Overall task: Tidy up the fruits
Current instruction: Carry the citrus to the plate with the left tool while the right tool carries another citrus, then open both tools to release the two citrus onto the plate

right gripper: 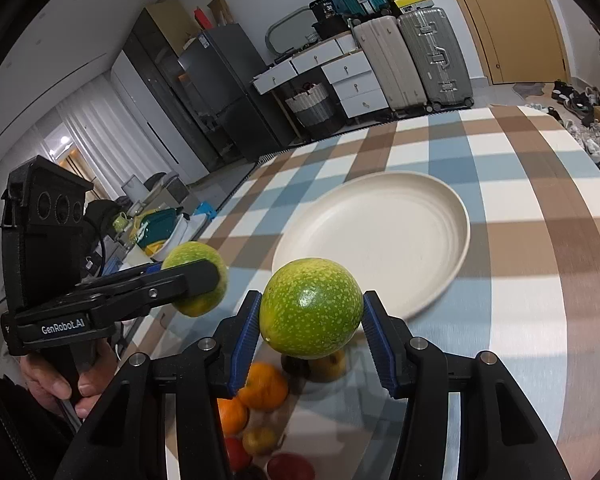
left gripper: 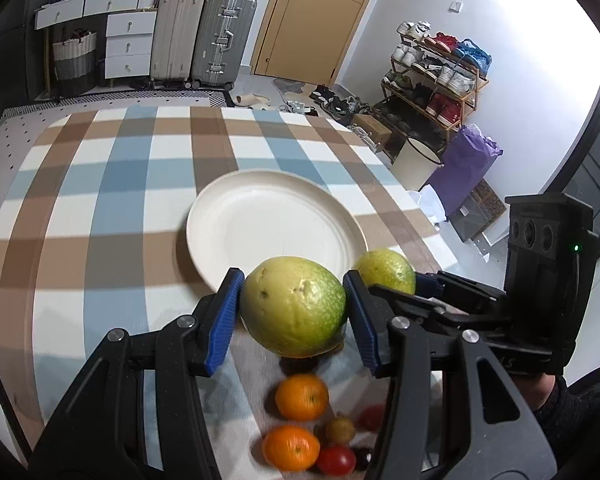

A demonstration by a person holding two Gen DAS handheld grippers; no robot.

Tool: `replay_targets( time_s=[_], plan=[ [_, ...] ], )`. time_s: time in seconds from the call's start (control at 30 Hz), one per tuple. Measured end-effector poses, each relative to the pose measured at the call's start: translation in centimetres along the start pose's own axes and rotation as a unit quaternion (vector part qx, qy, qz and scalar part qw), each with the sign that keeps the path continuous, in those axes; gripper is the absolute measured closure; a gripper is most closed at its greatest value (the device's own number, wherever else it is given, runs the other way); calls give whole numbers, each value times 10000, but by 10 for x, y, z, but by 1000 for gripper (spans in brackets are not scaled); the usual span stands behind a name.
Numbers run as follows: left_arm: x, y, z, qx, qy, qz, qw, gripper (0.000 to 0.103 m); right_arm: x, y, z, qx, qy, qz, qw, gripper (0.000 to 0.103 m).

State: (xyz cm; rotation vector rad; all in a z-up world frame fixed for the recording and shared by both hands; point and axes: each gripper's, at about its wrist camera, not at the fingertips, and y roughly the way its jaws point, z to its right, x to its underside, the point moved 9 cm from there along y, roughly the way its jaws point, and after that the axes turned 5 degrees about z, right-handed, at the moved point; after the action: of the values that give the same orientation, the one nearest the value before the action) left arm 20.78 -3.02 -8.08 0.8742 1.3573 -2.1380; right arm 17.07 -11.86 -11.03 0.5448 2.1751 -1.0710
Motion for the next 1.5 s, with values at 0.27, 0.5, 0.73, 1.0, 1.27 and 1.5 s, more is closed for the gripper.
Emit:
replay_targets(
  time_s=[0.27,0.5,0.73,1.0,1.27,1.5],
  plan=[
    [-30,41,-11,-85,17,-116,9999,55,-25,22,15,-45,70,0,10000,52],
    [-40,79,-24,-70,-8,-343,9994,55,-38,38,27,-29,83,-14,10000,52],
    [-30,115,-34,-52,-120,-596,9981,55,-35,53,42,68,168,-148,9997,52],
    [-21,135,-39,-33,-170,-704,9974,55,-26,66,49,227,47,-323,9992,52],
    [-26,131,-32,100,-137,-564,9983,54,-26,65,54,575,-137,-299,9978,51],
    [-29,109,-33,39,-226,-459,9987,54,-35,43,52,633,-107,-67,9979,50]
  ],
)
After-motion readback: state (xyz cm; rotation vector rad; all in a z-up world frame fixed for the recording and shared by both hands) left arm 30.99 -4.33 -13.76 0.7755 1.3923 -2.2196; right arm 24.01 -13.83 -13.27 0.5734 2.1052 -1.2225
